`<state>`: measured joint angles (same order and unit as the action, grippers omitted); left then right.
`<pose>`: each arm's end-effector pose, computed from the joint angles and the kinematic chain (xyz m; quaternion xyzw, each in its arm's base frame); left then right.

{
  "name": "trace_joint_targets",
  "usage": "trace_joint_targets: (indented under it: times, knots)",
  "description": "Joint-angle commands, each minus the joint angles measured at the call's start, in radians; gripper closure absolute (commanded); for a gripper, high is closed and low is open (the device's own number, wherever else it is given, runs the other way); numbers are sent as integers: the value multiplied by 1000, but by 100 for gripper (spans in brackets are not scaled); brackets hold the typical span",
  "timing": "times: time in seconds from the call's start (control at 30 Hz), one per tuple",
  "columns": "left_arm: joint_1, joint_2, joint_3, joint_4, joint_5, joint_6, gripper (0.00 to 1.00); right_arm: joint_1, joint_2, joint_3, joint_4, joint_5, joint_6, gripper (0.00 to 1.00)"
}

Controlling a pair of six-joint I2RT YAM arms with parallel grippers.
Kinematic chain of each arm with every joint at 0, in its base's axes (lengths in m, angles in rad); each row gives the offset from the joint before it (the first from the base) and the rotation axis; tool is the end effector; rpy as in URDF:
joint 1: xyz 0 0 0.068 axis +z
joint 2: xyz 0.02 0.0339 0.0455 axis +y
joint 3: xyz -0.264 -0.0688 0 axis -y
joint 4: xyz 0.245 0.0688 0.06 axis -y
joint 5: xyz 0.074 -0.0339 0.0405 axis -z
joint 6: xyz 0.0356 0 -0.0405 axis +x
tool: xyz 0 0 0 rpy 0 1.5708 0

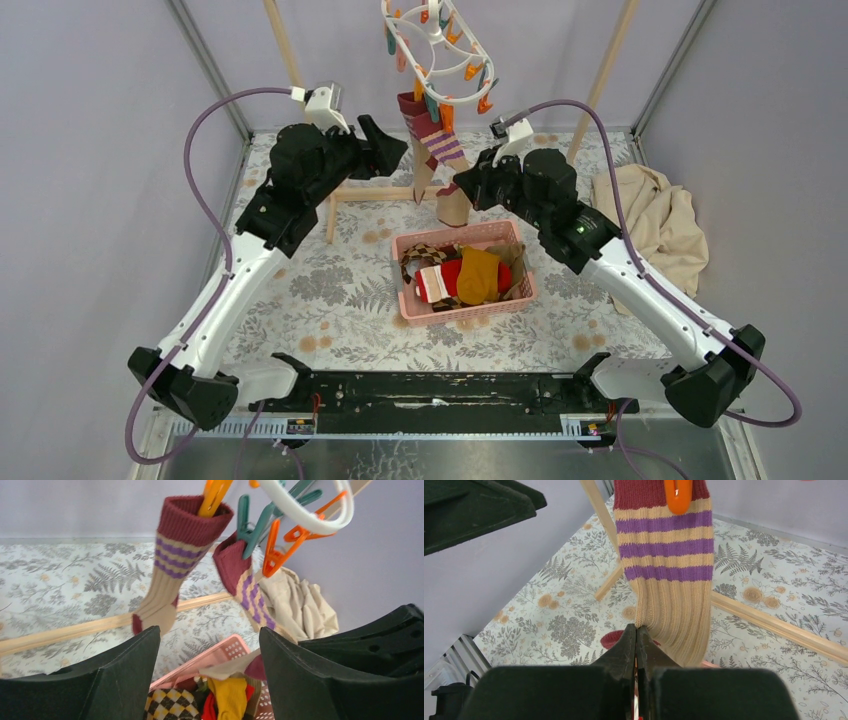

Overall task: Remove the socks clipped to the hanger
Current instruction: Remove the sock from the hanger.

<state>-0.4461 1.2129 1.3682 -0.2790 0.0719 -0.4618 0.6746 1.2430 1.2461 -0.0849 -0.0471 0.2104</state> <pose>0.2415 -0.1184 0.4444 0.0179 0.7491 -0.3143 0.5828 0.2247 0.1818 0.4153 -0.1846 0.7118 0.3057 0.6048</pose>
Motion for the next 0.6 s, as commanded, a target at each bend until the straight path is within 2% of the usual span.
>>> trace_joint_targets:
  times: [0.0,0.23,0.57]
  knots:
    - [36,41,70,119,120,-29,19,-2,-41,15,27,-22,10,100]
    - [125,101,57,269,291,-146,17,-2,-61,18,8,-29,7,100]
    - [141,179,93,391,361,-242,16,-2,-81,30,-20,-70,15,100]
